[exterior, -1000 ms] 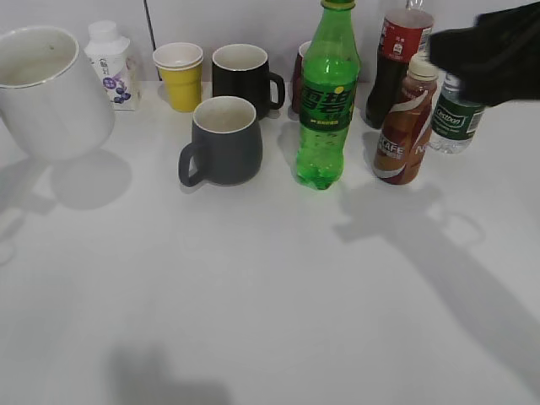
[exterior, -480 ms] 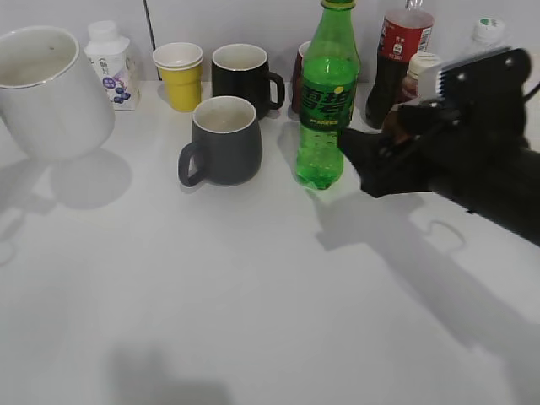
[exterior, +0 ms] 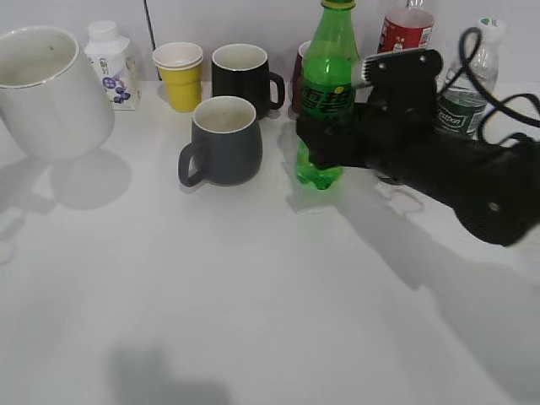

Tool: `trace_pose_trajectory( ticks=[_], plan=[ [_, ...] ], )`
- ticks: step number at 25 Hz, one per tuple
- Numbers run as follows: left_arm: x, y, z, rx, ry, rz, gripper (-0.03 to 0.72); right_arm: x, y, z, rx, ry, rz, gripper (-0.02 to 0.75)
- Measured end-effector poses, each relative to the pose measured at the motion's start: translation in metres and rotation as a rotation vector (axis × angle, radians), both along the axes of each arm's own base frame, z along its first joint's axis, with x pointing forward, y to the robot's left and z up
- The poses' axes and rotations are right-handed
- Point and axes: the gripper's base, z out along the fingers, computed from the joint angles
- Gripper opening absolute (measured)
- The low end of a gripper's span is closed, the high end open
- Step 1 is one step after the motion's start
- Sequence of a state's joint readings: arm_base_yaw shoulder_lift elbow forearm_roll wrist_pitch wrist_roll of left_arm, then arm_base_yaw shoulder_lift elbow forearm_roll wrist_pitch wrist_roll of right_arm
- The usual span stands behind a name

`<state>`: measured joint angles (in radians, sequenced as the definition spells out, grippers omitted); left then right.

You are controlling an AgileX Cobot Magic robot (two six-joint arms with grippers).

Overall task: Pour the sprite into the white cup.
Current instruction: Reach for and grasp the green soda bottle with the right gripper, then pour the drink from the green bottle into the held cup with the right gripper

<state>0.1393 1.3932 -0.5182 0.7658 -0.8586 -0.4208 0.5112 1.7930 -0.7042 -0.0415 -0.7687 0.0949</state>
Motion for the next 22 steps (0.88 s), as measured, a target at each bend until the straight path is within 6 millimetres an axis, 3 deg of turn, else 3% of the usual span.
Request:
trace_pose_trajectory(
  ticks=[4, 5, 8, 10, 14, 19, 22],
  plan=[
    [0.000, 0.000, 0.000, 0.000, 0.000, -0.001, 0.050, 0.024, 0.013, -0.009, 0.013, 0.000, -0.003, 0.641],
    [0.000, -0.001, 0.000, 0.000, 0.000, -0.003, 0.050, 0.027, 0.015, -0.013, 0.013, 0.006, -0.004, 0.605],
    [-0.001, -0.007, -0.001, 0.018, 0.004, -0.039, 0.050, 0.029, 0.020, -0.012, -0.019, 0.022, 0.034, 0.404],
    [-0.003, -0.016, -0.003, 0.057, 0.015, -0.097, 0.050, 0.025, 0.020, -0.006, -0.083, 0.046, 0.080, 0.395],
    [-0.008, -0.043, -0.009, 0.118, 0.053, -0.207, 0.050, 0.010, 0.015, 0.020, -0.252, 0.066, 0.162, 0.395],
    [-0.020, -0.084, -0.016, 0.165, 0.104, -0.335, 0.050, -0.011, 0.004, 0.069, -0.435, -0.073, 0.234, 0.395],
    [-0.028, -0.107, -0.019, 0.211, 0.146, -0.391, 0.050, -0.022, 0.002, 0.084, -0.569, -0.148, 0.289, 0.395]
  ],
)
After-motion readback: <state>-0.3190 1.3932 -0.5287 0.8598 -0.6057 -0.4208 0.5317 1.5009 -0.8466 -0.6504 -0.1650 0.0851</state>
